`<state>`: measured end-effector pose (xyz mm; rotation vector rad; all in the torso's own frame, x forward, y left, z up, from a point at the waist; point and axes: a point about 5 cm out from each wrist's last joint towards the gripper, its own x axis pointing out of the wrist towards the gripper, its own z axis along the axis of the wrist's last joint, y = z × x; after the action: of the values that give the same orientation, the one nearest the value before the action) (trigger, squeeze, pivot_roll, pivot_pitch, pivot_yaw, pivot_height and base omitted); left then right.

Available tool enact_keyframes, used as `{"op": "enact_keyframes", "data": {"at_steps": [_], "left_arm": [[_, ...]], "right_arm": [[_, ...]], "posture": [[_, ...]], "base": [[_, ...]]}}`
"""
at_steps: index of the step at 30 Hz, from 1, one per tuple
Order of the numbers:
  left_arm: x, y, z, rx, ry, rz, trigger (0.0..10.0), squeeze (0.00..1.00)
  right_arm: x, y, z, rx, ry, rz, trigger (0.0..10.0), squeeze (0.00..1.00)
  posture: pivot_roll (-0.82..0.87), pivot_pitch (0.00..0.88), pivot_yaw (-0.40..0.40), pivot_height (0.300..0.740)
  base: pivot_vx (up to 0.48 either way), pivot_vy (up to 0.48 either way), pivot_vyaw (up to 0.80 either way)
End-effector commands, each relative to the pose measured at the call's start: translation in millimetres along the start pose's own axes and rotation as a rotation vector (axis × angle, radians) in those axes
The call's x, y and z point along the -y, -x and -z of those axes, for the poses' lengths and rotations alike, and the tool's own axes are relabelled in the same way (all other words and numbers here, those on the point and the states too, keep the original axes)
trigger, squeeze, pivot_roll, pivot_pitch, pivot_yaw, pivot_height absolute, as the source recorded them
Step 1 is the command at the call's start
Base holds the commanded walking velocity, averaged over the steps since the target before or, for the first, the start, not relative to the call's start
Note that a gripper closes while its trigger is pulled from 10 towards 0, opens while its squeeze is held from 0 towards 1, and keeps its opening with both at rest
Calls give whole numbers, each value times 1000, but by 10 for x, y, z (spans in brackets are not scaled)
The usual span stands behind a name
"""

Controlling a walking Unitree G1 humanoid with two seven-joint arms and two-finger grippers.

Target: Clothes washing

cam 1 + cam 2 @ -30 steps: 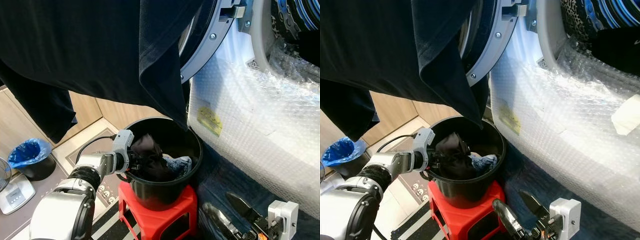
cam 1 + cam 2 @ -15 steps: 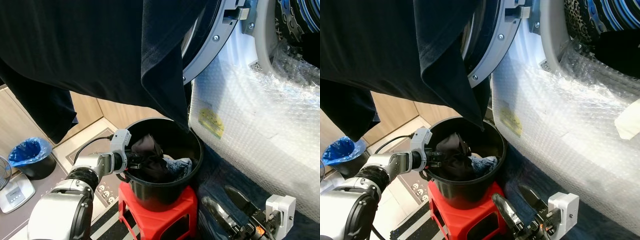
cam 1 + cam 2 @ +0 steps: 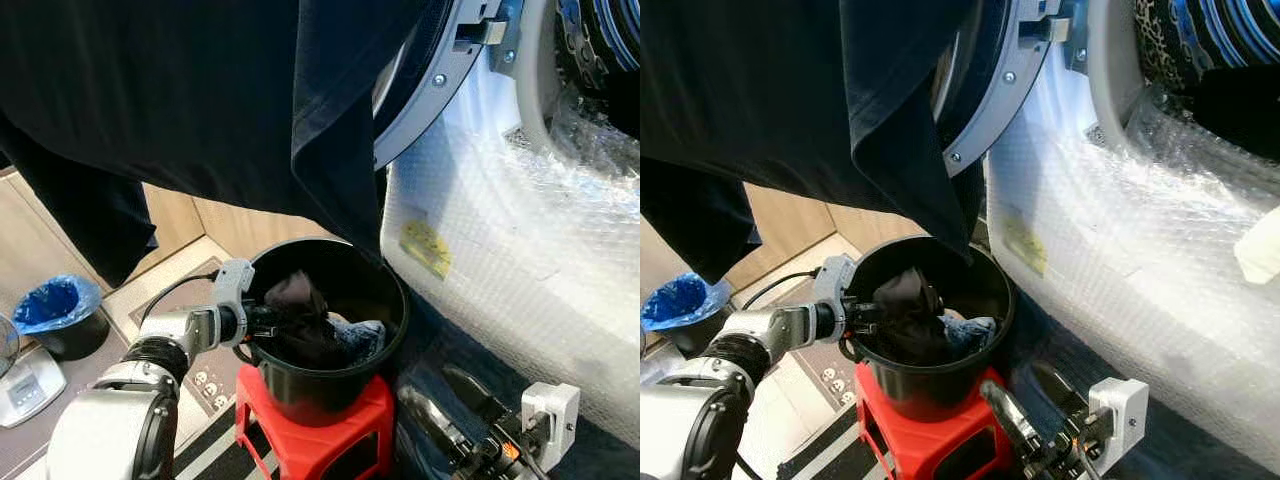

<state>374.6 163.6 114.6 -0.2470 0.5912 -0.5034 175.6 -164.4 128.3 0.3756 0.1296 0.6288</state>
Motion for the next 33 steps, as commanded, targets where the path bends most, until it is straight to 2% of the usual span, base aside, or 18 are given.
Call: {"op": "enact_keyframes", "data": {"at_steps": [1, 12, 18, 19, 20, 21, 24, 27, 31, 33], "left_arm": [[-47, 48, -44, 26, 9, -8, 0, 0], [-47, 104, -222, 85, 10, 8, 0, 0], [37, 106, -338, 110, -71, 54, 0, 0], [55, 99, -344, 106, -93, 55, 784, 0], [63, 95, -357, 111, -117, 46, 10000, 0], [62, 97, -400, 135, -182, 1, 10000, 0], [83, 101, -468, 194, -254, -45, 10000, 0], [127, 88, -473, 222, -263, -34, 10000, 0], [255, 63, -444, 351, -309, -14, 10000, 0], [275, 53, -420, 367, -329, -30, 10000, 0]], "right_arm": [[-12, -10, 33, -5, -10, -5, 10000, 0], [-12, -41, 45, 4, -13, -9, 10000, 0], [-9, -55, 50, 9, -15, -12, 10000, 0], [-10, -59, 51, 10, -15, -13, 10000, 0], [-11, -64, 53, 11, -16, -14, 10000, 0], [-13, -75, 55, 13, -16, -17, 10000, 0], [-15, -93, 56, 17, -18, -20, 10000, 0], [-14, -111, 62, 19, -17, -24, 10000, 0], [12, -155, 58, 24, -12, -27, 10000, 0], [18, -165, 57, 26, -10, -28, 10000, 0]], "posture": [[-164, 141, 48, 740], [-155, 141, 53, 740], [-150, 139, 54, 740], [-150, 139, 54, 740], [-149, 136, 55, 740], [-149, 135, 55, 740], [-148, 130, 56, 740], [-148, 122, 57, 740], [-151, 98, 58, 740], [-151, 98, 58, 740]], "base": [[0, 0, 0], [0, 0, 0], [0, 0, 0], [0, 0, 0], [0, 0, 0], [0, 0, 0], [0, 0, 0], [0, 0, 0], [0, 0, 0], [0, 0, 0]]}}
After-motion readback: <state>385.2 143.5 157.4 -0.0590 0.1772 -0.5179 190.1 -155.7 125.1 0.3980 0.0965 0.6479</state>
